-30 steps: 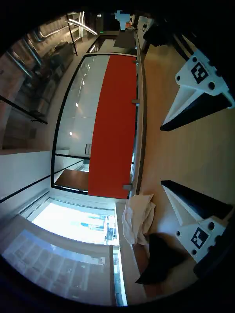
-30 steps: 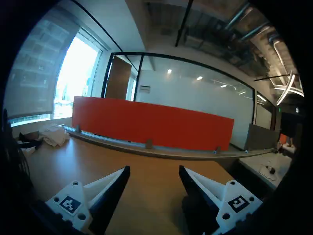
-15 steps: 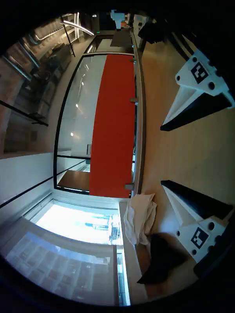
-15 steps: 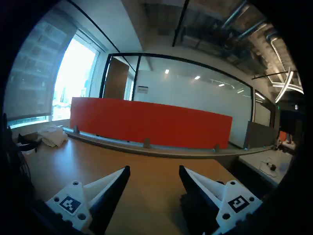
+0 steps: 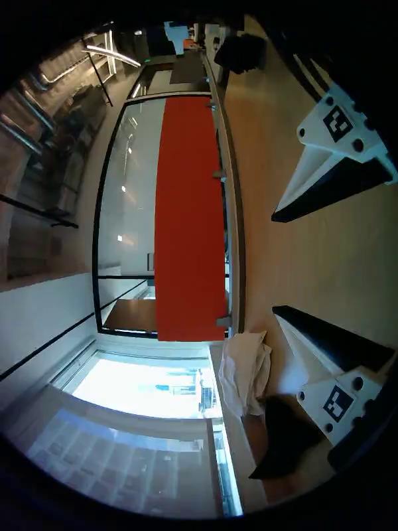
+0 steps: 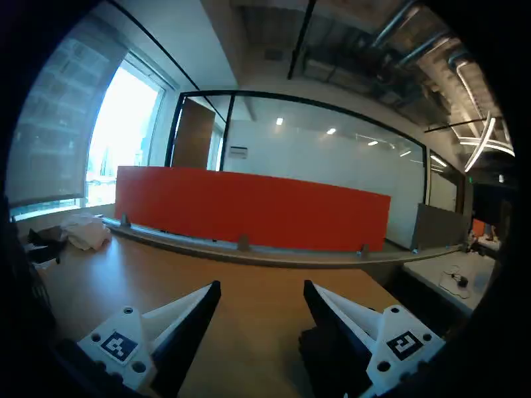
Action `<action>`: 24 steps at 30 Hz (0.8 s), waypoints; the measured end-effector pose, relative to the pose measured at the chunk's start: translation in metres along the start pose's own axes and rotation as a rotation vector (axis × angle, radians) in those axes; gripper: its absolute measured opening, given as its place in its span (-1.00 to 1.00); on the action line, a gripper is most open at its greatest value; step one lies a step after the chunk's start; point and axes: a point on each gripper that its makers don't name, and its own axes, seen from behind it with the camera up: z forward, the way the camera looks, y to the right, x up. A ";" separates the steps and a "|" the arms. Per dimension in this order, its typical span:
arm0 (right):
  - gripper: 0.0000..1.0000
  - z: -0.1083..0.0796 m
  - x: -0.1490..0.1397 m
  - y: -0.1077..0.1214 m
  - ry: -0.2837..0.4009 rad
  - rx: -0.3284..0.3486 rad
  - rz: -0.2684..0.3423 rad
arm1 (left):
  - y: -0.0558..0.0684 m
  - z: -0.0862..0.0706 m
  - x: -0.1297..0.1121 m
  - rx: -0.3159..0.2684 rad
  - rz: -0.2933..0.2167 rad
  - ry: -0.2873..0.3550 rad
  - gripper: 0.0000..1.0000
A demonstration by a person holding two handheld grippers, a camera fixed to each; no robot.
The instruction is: Fold towel
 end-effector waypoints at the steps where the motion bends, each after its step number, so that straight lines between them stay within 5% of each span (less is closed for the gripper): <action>1: 0.94 0.000 0.000 0.001 0.001 -0.001 -0.001 | -0.001 0.000 0.000 0.003 -0.003 0.000 0.86; 24: 0.94 0.008 -0.034 0.020 0.066 -0.003 0.048 | -0.002 0.000 0.000 0.014 -0.002 0.001 0.86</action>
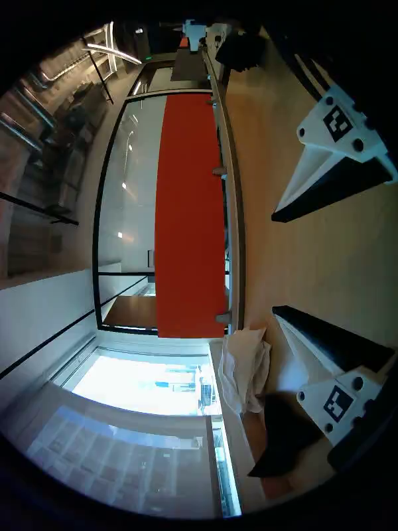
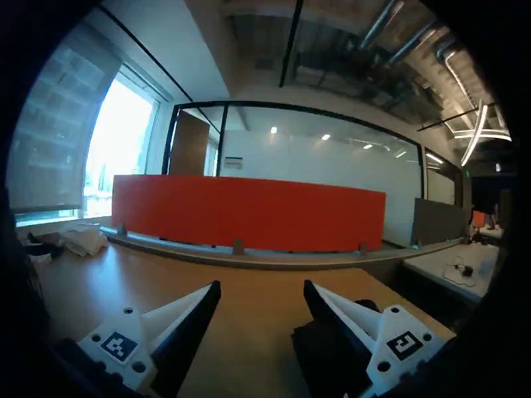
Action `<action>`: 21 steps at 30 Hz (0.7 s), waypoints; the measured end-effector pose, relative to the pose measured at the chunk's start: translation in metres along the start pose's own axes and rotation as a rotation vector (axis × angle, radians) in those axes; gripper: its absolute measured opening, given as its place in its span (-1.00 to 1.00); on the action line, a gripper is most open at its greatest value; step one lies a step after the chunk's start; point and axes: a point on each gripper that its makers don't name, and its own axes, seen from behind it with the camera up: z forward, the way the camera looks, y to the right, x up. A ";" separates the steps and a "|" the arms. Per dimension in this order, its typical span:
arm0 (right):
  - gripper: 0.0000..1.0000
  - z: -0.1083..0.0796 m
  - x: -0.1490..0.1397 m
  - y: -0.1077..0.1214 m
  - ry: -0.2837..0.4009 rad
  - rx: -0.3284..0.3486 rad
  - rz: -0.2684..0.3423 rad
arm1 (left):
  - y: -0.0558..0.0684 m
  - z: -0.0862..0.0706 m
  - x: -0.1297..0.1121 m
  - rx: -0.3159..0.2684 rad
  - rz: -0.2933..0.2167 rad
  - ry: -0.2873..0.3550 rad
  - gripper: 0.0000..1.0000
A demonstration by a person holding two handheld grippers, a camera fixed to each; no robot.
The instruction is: Fold towel
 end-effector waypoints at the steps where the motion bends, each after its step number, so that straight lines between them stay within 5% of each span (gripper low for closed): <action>1: 0.94 0.001 -0.004 -0.001 0.001 0.002 0.001 | 0.000 0.000 0.000 0.000 0.000 0.000 0.86; 21: 0.99 0.013 -0.067 0.010 -0.042 -0.035 0.107 | 0.000 0.000 -0.001 0.000 0.001 0.001 0.87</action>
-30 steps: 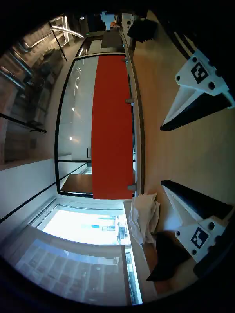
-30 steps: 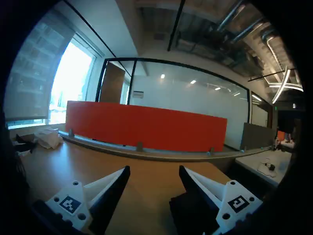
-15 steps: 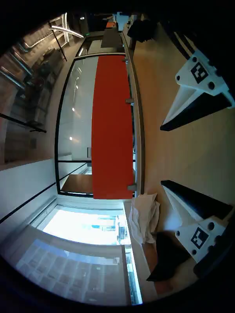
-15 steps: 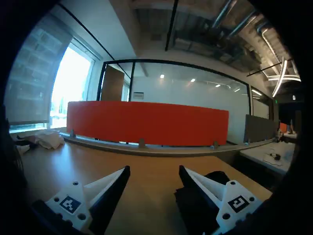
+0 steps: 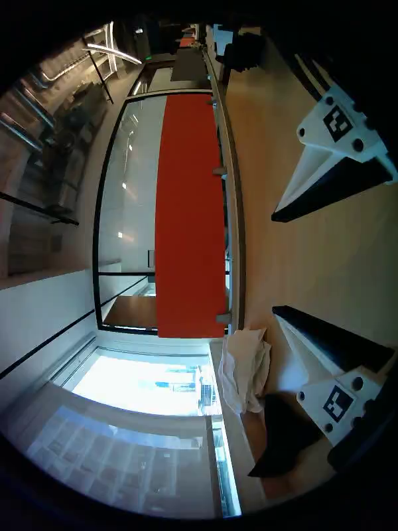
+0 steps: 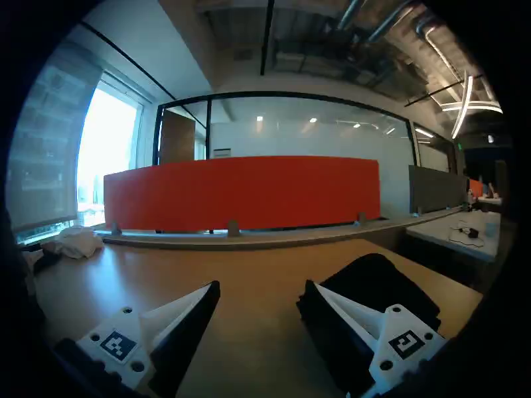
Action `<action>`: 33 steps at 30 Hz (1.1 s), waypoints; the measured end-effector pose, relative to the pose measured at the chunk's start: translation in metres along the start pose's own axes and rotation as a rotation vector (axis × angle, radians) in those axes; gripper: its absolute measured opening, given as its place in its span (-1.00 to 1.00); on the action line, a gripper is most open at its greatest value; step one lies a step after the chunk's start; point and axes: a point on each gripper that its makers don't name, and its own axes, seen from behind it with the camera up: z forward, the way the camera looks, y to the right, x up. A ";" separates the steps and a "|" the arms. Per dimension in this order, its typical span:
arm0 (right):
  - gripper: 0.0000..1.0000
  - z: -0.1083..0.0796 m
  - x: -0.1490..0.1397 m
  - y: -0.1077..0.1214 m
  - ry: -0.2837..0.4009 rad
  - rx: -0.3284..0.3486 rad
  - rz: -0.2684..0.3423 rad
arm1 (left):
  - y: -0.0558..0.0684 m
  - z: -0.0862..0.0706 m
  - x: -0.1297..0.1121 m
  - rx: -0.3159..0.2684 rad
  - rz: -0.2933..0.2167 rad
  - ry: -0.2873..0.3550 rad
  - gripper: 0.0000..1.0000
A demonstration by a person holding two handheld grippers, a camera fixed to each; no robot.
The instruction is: Fold towel
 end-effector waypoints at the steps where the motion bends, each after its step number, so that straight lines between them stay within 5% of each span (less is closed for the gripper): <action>1: 0.99 0.000 0.000 0.000 0.003 0.001 -0.004 | 0.000 0.000 0.000 0.000 0.000 0.000 0.87; 33: 0.99 -0.009 -0.006 -0.014 0.050 0.055 -0.035 | 0.000 0.000 0.000 0.000 0.000 0.000 0.87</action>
